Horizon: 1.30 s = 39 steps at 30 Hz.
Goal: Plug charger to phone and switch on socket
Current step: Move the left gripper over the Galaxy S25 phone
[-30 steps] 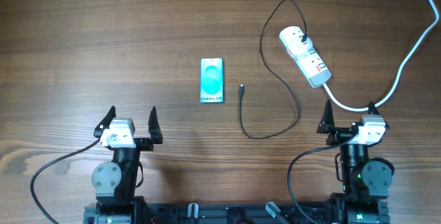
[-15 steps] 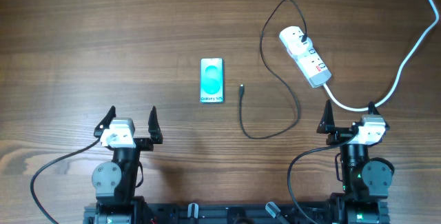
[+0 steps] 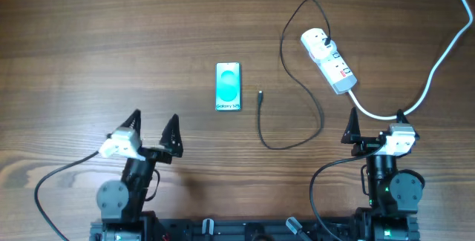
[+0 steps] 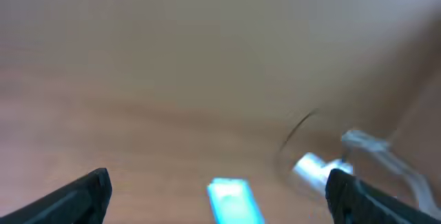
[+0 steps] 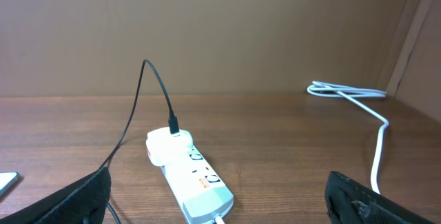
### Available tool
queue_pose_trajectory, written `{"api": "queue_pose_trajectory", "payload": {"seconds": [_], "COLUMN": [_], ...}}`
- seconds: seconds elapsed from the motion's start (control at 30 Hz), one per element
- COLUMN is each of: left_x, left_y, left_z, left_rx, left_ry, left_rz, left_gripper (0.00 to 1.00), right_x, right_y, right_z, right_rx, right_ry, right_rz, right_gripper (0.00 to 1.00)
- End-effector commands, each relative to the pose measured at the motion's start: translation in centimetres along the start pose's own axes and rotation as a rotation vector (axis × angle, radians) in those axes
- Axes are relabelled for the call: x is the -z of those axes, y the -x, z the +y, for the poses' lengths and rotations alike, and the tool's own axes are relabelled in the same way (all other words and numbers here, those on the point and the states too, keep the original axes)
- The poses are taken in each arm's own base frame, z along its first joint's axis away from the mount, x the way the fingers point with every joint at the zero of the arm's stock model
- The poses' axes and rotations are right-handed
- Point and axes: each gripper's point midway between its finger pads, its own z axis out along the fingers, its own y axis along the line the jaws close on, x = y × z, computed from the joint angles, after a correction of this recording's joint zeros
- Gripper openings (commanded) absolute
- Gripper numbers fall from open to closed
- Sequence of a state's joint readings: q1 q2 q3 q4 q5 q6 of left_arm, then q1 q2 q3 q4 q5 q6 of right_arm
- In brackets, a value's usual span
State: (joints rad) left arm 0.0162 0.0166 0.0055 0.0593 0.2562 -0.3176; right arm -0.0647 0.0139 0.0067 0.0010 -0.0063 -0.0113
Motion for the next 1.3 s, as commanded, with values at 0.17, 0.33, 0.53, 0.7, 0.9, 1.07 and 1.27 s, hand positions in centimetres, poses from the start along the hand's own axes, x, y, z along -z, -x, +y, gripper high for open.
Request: {"api": "queue_pose_trajectory", "payload": {"seconds": [0.17, 0.33, 0.53, 0.7, 0.9, 1.07, 1.27], "left_x": [7.6, 5.8, -1.4, -6.6, -10.9, -12.4, -14.3], "left_y": [15.9, 20.6, 22.8, 21.0, 15.1, 4.1, -6.9], "left_z": [-10.6, -11.5, -12.2, -14.3, -13.5, -10.1, -7.6], "left_rx": [0.005, 0.092, 0.194, 0.348, 0.434, 0.268, 0.068], "left_ry": [-0.475, -0.344, -0.137, -0.2, -0.134, 0.316, 0.519], "left_rz": [-0.617, -0.443, 0.151, 0.642, 0.857, 1.105, 1.327], "left_gripper": [1.0, 1.0, 1.0, 1.0, 1.0, 1.0, 1.0], "right_x": [0.0, 0.0, 0.0, 0.0, 0.0, 0.0, 0.0], "right_y": [0.0, 0.0, 0.0, 0.0, 0.0, 0.0, 0.0], "right_z": [-0.2, -0.2, -0.2, -0.2, -0.2, -0.2, -0.2], "right_rx": [-0.014, -0.015, -0.014, -0.014, -0.014, -0.014, -0.014], "right_ry": [-0.01, -0.01, -0.01, -0.01, -0.01, -0.01, -0.01], "right_rz": [0.0, 0.0, 0.0, 0.0, 0.0, 0.0, 0.0], "right_gripper": [1.0, 1.0, 1.0, 1.0, 1.0, 1.0, 1.0]}}
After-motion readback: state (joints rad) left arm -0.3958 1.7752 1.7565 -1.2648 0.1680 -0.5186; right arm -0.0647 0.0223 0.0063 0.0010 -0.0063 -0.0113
